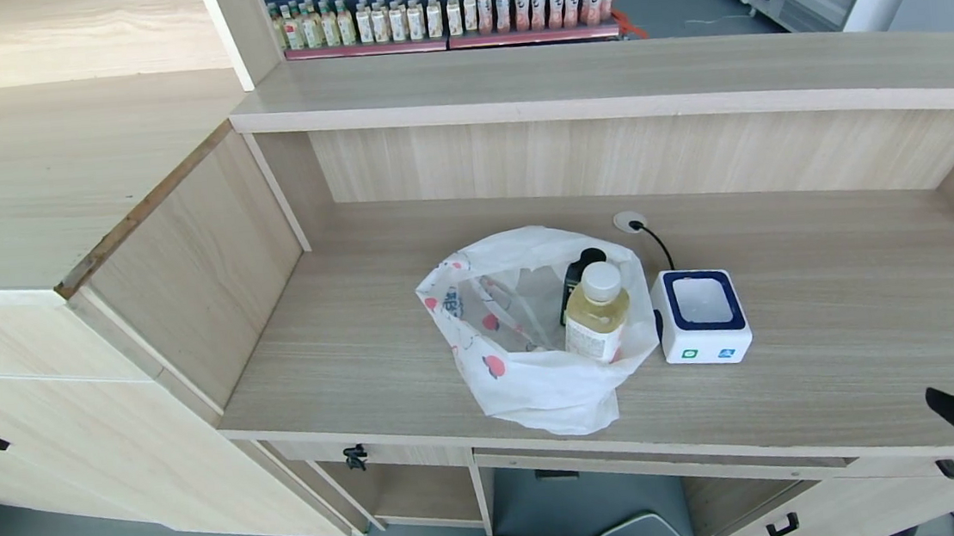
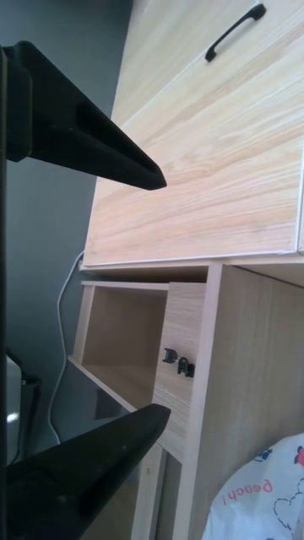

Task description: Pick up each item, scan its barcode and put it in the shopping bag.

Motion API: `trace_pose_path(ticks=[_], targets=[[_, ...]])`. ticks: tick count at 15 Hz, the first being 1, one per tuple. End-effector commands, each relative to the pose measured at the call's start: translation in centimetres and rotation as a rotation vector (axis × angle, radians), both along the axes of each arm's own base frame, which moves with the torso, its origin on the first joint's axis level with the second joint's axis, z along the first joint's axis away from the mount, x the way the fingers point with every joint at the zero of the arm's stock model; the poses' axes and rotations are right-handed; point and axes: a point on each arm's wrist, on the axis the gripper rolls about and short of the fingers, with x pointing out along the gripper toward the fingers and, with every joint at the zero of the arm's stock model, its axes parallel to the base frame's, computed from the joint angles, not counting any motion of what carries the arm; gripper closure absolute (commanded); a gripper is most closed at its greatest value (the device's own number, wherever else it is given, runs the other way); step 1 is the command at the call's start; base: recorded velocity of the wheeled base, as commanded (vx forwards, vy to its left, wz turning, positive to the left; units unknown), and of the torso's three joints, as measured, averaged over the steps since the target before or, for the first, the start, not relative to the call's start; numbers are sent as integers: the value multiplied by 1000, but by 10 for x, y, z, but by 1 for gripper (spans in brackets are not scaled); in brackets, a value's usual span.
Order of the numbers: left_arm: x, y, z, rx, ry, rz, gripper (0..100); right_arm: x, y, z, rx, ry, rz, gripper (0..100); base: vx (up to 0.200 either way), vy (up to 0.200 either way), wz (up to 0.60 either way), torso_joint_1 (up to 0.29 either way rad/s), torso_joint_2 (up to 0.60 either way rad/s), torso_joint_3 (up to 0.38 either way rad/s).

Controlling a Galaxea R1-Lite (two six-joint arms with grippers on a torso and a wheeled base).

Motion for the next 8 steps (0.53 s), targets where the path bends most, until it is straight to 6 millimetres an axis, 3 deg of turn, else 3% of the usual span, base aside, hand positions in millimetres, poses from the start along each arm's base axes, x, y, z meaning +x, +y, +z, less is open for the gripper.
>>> trace_pose_path(ticks=[1, 5, 8], targets=[[0, 0, 0, 0, -1, 0, 0, -73, 5, -57, -14, -82, -4, 0, 0, 0, 0, 0, 0, 0], [0, 0, 0, 0, -1, 0, 0, -99, 8, -87, -9, -149, 22, 0, 0, 0, 0, 0, 0, 0], [0, 0, 0, 0, -1, 0, 0, -100, 7, -88, -14, -153, 21, 0, 0, 0, 0, 0, 0, 0]])
